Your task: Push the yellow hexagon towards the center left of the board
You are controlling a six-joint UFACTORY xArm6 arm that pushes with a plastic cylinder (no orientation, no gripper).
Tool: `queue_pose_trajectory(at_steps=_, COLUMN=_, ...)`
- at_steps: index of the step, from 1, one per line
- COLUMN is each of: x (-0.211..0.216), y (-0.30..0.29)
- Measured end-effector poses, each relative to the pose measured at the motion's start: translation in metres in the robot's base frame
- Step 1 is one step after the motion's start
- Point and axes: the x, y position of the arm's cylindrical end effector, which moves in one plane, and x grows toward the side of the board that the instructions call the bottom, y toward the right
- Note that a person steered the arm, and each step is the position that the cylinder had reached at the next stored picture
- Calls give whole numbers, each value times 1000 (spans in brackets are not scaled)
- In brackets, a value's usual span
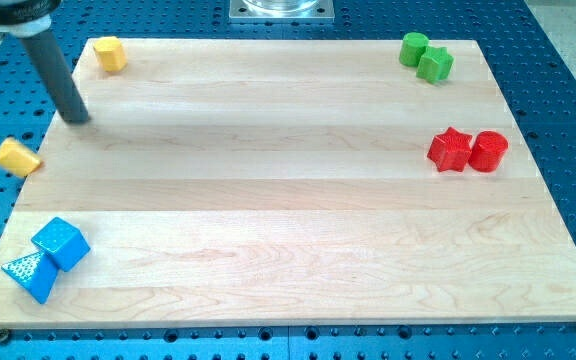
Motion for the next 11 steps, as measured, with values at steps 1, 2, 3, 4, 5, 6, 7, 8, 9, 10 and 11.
queue_pose_trajectory(at_steps=1, x=3, y=-3)
queue_pose_trajectory(at_steps=2, x=8, y=-9)
queue_pose_trajectory(at_steps=3, x=-13, y=64)
queue_pose_trajectory(at_steps=4, x=-103, y=90)
queue_pose_trajectory(at_steps=5, x=-145, y=76)
queue_pose_trajectory(at_steps=6, x=-138, y=9)
queue_pose_trajectory(at_steps=7, x=-55, y=-1)
queue_pose_trajectory(at_steps=8, x=39, y=-1)
queue_pose_trajectory(at_steps=9, x=-27, y=5)
queue_pose_trajectory(at_steps=10, x=-88, y=17)
queue_pose_trajectory(at_steps=11, x=-89, y=57)
